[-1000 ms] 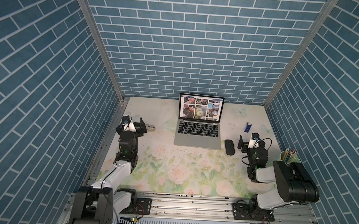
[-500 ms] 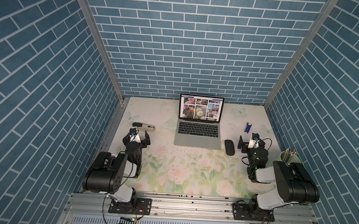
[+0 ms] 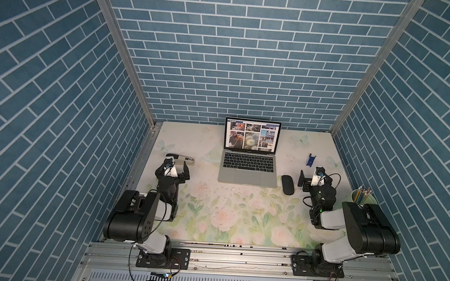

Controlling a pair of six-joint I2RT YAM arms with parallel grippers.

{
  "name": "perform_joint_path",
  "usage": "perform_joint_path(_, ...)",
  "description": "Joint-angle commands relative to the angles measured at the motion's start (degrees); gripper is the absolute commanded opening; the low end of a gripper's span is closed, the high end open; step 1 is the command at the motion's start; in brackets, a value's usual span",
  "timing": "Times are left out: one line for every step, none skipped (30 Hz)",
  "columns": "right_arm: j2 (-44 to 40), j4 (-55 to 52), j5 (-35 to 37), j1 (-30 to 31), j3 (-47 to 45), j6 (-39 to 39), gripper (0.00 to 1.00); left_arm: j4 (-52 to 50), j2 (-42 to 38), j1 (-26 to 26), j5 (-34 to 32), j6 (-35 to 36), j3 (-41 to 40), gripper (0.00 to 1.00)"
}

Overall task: Remove the wireless mouse receiver from the laptop
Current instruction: Reset both arms

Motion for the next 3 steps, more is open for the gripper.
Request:
perform_joint_path(0.23, 0.35, -0.10, -0.07, 0.14, 1.20, 1.00, 0.66, 0.23, -0.18, 0.40, 0.51, 0.12, 0.99)
perform_joint_path(0.29, 0.44, -0.21, -0.09, 0.14, 1.20, 1.00, 0.61, 0.20, -0.22, 0.43, 0.51, 0.15, 0.99)
perform_joint_path(0.26, 0.40, -0.17, -0.07, 0.14, 1.20, 1.00, 0.72, 0.23, -0.18, 0.45, 0.51, 0.07, 1.00)
